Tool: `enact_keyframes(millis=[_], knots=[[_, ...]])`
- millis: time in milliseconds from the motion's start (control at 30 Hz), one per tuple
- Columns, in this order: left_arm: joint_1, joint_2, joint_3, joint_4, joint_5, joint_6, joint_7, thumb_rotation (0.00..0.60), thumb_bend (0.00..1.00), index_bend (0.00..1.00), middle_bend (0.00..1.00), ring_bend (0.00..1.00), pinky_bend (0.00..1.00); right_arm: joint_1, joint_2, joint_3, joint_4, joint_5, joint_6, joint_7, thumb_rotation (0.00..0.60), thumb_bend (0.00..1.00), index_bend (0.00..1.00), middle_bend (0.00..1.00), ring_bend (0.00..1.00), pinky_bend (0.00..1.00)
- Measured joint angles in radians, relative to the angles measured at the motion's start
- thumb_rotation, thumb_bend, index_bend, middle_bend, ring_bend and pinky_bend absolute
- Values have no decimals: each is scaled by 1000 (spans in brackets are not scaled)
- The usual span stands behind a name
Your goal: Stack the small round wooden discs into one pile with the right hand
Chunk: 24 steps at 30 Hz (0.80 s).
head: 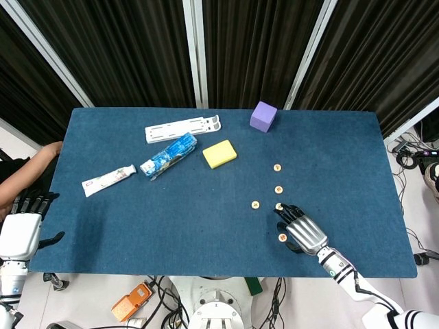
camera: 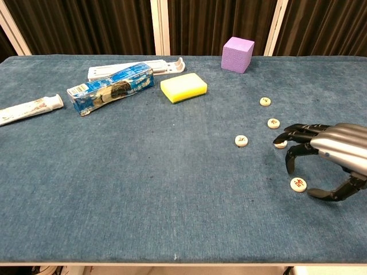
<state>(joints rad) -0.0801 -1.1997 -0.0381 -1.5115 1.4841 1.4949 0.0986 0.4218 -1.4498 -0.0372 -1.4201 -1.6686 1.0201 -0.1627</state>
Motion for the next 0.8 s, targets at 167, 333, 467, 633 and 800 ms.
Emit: enact_keyframes(millis=[167,333,467,633,800], knots=[[3,-1,1,7,0,4,-7,600,80,193,177,108,13,11,-12,-9,10,4,-3,5,600,487,522,160,65,173],[6,-4,1,15,1,7,-13,600,80,193,177,108,13,16,-16,-11,13,8,6,12,600,528,567,160,77,173],[7,-6,2,20,1,7,-18,600,80,192,177,108,13,21,-10,9,5,19,28,25,600,530,573,160,78,173],[4,-7,1,19,6,6,-16,600,81,193,177,108,13,54,0,66,-13,56,25,38,600,529,572,161,78,173],[2,-8,2,16,6,2,-9,600,81,192,177,108,13,123,-16,137,-5,131,-44,9,600,529,571,160,78,173]])
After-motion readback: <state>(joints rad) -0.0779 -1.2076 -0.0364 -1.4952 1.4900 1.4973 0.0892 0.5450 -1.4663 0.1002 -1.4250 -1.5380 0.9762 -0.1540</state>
